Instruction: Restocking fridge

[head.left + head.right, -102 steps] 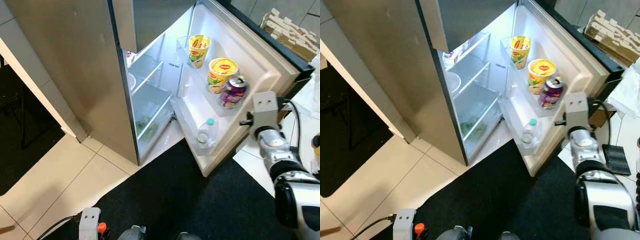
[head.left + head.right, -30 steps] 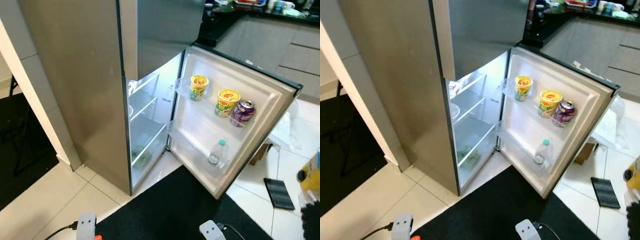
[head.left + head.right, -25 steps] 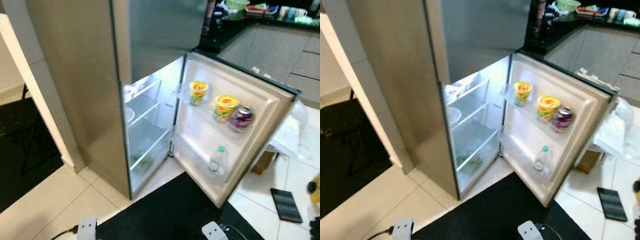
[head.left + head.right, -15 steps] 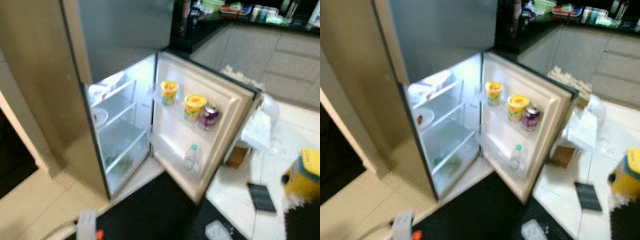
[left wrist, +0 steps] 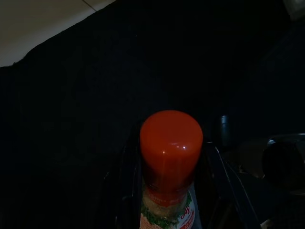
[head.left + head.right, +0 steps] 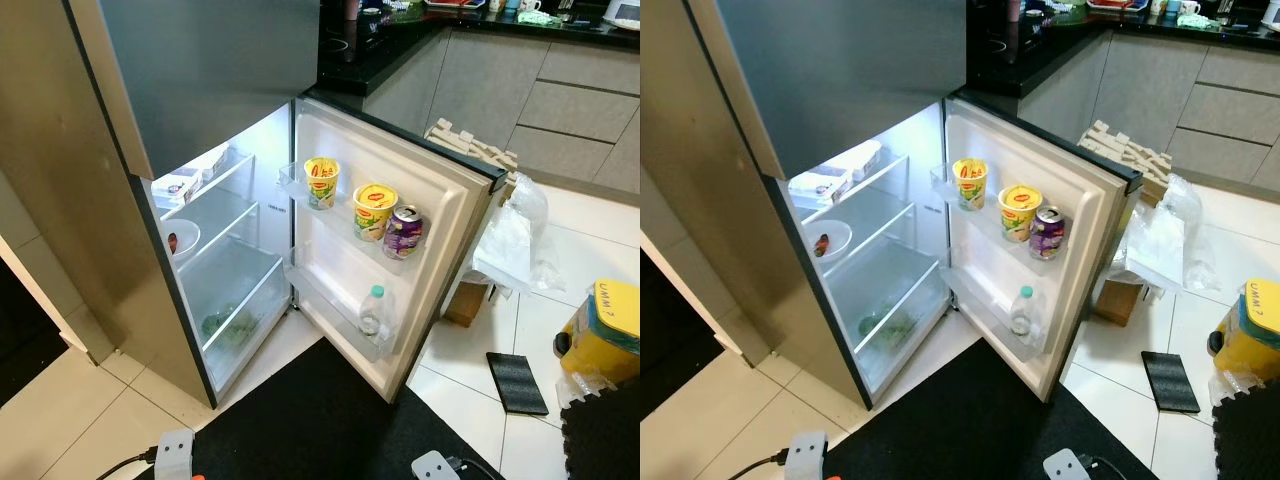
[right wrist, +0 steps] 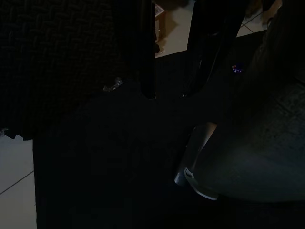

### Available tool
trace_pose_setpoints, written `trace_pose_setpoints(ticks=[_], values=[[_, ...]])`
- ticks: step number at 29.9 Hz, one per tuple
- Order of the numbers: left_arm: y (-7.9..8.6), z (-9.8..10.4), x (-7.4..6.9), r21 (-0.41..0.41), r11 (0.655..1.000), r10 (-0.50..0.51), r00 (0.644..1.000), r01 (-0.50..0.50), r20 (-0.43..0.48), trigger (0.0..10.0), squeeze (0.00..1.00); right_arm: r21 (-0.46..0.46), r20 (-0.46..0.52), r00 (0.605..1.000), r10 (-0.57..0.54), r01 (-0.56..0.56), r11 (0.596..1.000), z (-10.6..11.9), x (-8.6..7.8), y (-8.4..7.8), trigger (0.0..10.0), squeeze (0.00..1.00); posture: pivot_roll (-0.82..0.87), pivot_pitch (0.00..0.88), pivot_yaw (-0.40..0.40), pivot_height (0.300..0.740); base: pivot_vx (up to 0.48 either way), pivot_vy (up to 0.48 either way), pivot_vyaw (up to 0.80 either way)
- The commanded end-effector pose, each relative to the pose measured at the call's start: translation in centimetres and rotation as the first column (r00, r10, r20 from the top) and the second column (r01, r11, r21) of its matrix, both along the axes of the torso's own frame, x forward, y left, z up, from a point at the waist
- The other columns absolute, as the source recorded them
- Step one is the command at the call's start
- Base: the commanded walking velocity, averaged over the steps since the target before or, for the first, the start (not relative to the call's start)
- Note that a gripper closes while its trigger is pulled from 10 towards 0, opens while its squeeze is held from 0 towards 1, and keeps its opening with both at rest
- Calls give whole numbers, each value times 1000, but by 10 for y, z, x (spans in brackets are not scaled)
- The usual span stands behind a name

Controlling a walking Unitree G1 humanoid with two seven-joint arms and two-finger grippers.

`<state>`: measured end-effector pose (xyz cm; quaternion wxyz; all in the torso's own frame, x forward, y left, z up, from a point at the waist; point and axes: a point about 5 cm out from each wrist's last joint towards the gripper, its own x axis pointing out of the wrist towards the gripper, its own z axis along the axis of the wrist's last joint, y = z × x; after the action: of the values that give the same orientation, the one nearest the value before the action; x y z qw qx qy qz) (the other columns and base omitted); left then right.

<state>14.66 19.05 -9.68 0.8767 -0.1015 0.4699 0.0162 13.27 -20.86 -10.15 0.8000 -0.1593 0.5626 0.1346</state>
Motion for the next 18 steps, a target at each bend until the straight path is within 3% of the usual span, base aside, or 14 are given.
trace_pose_setpoints(ticks=[1,18], values=[[4,-1,-5,12,1000,-8,1000,8,-22,10000,0,3,0,1000,-16,16,1000,0,0,1,10000,0,-42,0,-2,740,0,0,0],[5,0,-2,24,999,-29,1000,29,-12,10000,0,-18,1,1000,-15,15,1000,0,1,-1,10000,0,-36,0,-7,740,314,0,0]])
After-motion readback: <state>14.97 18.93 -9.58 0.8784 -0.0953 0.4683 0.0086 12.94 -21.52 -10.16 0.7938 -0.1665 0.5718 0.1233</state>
